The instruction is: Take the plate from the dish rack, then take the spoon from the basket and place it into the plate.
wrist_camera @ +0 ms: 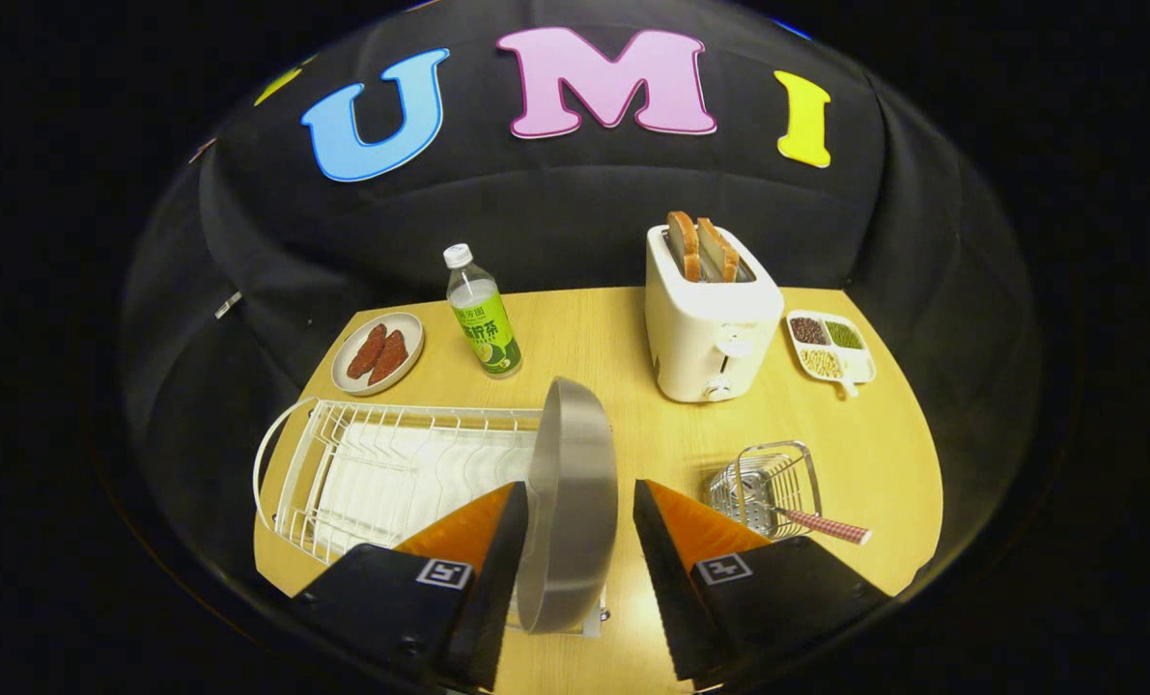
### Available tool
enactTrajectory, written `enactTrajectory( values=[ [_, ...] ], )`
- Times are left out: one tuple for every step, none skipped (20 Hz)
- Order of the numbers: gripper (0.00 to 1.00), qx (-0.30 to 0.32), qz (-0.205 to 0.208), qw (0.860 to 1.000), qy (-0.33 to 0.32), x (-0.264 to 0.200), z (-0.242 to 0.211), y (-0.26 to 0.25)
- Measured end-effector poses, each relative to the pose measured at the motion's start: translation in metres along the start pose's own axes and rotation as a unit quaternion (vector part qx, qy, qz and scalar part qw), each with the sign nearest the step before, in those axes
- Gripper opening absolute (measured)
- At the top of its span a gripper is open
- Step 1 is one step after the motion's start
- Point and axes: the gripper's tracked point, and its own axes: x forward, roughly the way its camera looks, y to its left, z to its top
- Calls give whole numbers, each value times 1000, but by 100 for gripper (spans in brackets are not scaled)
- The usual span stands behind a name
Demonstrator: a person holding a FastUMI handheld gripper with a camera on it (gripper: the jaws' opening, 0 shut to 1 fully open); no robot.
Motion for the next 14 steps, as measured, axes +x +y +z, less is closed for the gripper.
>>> enactTrajectory(
  values=[
    [56, 5, -1, 1000, 11, 5, -3, 0],
    [50, 7, -2, 1000, 23, 7, -7, 1],
    [45, 12, -3, 999, 34, 7, -11, 2],
    [41, 17, -4, 999, 36, 7, -10, 4],
    [40, 16, -8, 999, 34, 15, -11, 4],
    [39, 10, -12, 999, 37, 8, -10, 5],
    [38, 3, -15, 999, 38, 9, -11, 6],
    [37, -7, -21, 999, 40, 10, -10, 6],
    [35, -15, -23, 999, 39, 8, -11, 9],
    [36, -23, -24, 999, 37, 8, -10, 10],
    [36, -27, -27, 999, 37, 7, -10, 10],
    [36, -27, -28, 999, 37, 6, -10, 11],
    [35, -26, -29, 999, 38, 5, -9, 11],
    [36, -25, -30, 999, 38, 4, -8, 11]
  ],
)
